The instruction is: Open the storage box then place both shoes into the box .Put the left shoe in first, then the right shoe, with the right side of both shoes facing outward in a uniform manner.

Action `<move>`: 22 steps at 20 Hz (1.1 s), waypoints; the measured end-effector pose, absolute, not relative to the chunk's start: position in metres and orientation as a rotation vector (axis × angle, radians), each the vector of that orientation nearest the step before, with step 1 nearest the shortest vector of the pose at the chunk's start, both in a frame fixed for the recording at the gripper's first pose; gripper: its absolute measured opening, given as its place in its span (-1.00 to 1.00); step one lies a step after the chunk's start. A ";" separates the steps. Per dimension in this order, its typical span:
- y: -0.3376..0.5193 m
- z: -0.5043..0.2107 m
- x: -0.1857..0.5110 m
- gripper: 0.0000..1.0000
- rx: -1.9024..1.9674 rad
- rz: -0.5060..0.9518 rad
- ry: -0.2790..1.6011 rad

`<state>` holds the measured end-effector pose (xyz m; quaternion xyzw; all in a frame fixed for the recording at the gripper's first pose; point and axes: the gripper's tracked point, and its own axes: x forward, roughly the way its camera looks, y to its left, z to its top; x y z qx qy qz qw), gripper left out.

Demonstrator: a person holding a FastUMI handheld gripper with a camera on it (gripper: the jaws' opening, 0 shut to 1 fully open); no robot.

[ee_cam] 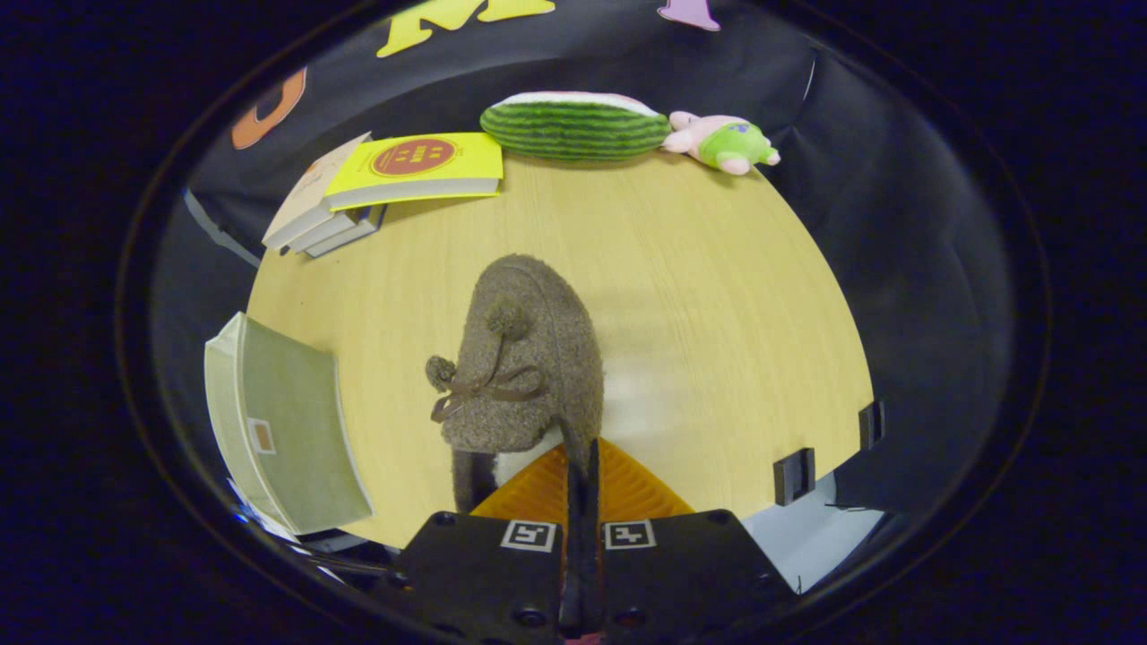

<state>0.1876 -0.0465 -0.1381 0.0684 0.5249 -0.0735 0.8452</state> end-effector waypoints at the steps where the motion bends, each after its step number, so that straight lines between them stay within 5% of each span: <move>1: -0.042 -0.127 0.185 -0.88 0.146 -0.151 1.091; 13: 0.097 -0.018 0.161 -0.88 0.146 0.003 0.952; 22: 0.226 -0.024 0.148 -0.88 0.217 0.152 0.925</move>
